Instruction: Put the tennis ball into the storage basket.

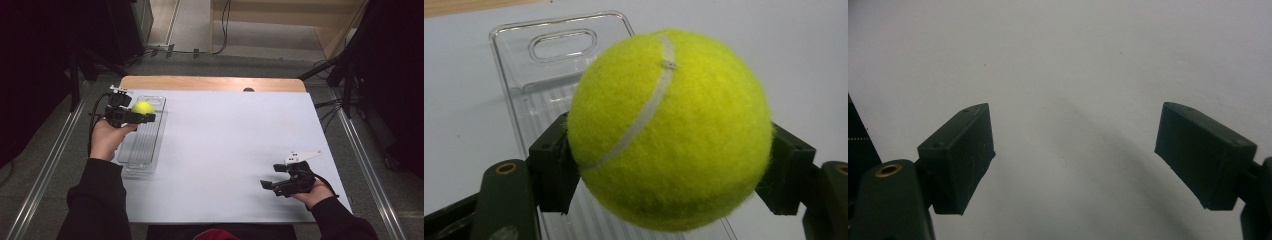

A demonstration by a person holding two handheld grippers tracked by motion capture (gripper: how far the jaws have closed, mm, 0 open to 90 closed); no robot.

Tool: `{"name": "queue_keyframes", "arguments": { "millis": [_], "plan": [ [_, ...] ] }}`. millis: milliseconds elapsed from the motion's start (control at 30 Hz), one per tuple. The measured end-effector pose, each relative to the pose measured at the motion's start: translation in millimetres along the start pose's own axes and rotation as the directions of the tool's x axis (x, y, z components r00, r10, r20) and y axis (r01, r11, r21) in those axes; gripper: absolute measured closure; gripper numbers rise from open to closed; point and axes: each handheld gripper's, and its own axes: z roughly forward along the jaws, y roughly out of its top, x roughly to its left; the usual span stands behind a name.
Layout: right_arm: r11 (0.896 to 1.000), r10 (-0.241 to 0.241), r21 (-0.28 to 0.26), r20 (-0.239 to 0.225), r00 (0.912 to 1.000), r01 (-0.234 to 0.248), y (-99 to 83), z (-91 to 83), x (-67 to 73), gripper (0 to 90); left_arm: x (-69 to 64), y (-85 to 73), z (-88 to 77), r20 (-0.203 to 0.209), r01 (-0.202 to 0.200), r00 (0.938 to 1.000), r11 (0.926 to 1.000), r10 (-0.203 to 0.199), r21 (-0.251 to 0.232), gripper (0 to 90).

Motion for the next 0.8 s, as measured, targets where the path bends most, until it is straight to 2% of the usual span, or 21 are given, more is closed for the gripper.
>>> {"name": "queue_keyframes", "arguments": {
  "millis": [800],
  "plan": [
    [1.0, 0.001, 0.0, 0.002, 1.0, -0.001, -0.1, -0.4, 0.1, 13.9, -0.3, -4.0, 13.1, -0.003, 0.005, 1.0, 1.0, -0.005, 0.007, 25.8]
  ]
}}
